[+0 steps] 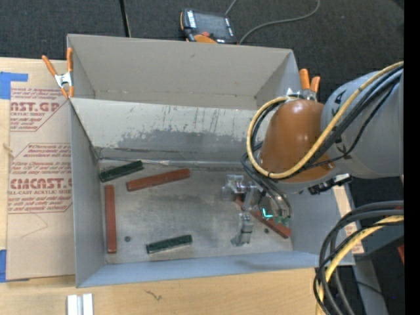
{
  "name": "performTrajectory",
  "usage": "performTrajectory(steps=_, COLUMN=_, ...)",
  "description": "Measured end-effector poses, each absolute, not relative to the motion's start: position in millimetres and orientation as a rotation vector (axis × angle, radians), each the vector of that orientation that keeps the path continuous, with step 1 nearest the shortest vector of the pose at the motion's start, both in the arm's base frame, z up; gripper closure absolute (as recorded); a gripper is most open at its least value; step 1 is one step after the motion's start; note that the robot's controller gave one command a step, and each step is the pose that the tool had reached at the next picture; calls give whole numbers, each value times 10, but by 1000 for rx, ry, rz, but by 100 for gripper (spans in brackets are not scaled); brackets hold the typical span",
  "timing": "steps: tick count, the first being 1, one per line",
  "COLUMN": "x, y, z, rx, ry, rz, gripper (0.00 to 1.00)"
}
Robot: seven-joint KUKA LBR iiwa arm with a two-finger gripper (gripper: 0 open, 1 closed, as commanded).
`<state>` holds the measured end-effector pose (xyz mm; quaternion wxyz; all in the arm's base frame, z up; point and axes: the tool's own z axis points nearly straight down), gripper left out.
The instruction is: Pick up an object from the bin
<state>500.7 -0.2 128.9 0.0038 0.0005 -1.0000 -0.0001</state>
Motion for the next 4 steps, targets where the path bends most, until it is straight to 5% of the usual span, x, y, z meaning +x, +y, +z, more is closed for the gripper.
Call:
performTrajectory(steps=1, x=4968, y=888, z=680, rx=159, ry=-3132, rz=-6, gripper=0)
performTrajectory(steps=2, x=4865, y=1420, z=717, rx=158, ry=-3148, rz=-6, gripper=0)
performTrajectory(steps=3, x=4841, y=1387, z=702, rx=152, ry=-3137, rz=-1, gripper=100)
performTrajectory(steps=4, x=5495, y=1143, z=709, rx=313, ry=-3130, rz=-1, gripper=100)
